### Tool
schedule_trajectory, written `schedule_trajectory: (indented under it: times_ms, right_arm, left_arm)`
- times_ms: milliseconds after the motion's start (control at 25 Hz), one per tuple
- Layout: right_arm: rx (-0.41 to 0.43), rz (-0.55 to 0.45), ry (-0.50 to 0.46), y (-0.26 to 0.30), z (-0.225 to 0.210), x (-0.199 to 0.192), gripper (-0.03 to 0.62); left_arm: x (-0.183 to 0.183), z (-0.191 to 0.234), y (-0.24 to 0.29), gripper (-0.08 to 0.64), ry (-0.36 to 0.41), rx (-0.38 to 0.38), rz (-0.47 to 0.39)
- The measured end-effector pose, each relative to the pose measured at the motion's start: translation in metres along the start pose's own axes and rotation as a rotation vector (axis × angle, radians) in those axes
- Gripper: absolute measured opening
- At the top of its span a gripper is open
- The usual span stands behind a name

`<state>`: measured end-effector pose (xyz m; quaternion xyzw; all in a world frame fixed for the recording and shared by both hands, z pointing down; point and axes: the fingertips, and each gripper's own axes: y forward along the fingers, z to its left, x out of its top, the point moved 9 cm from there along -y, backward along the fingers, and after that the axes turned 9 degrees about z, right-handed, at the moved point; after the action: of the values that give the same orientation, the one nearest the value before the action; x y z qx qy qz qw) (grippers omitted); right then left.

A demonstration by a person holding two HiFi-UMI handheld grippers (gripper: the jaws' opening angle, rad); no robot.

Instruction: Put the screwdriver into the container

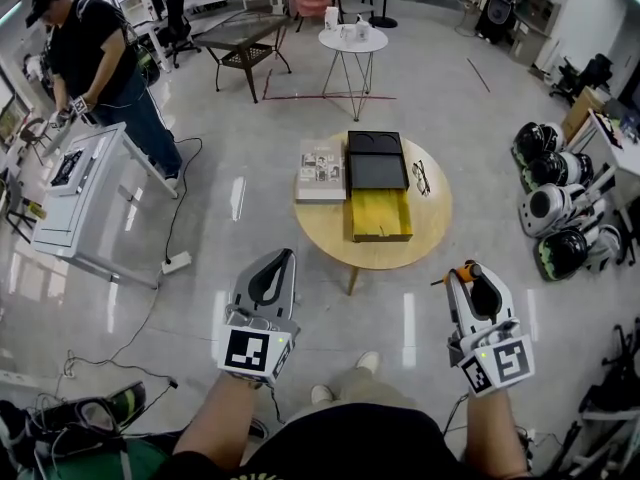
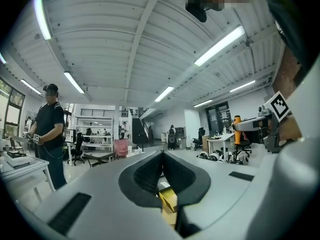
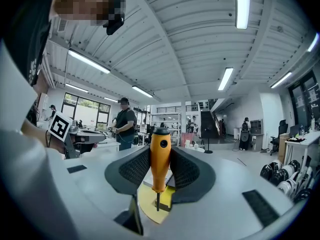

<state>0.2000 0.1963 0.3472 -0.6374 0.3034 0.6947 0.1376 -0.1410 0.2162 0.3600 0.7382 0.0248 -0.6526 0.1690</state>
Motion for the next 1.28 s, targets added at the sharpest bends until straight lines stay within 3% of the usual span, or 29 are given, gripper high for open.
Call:
schedule_trajectory:
  times_ms: [960, 1280]
  right_arm:
    - [0.100, -0.064, -0.011, 0.065, -0.104, 0.028, 0.138]
    - [0.143, -0.064, 0.020, 0.085, -0.136, 0.019, 0.138]
  left_arm:
    - [0.050, -0.013, 0.098, 0.017, 0.027, 0.079, -0.013]
    - [0.053, -0.023, 0.121, 0.017, 0.043, 0.114, 0.018]
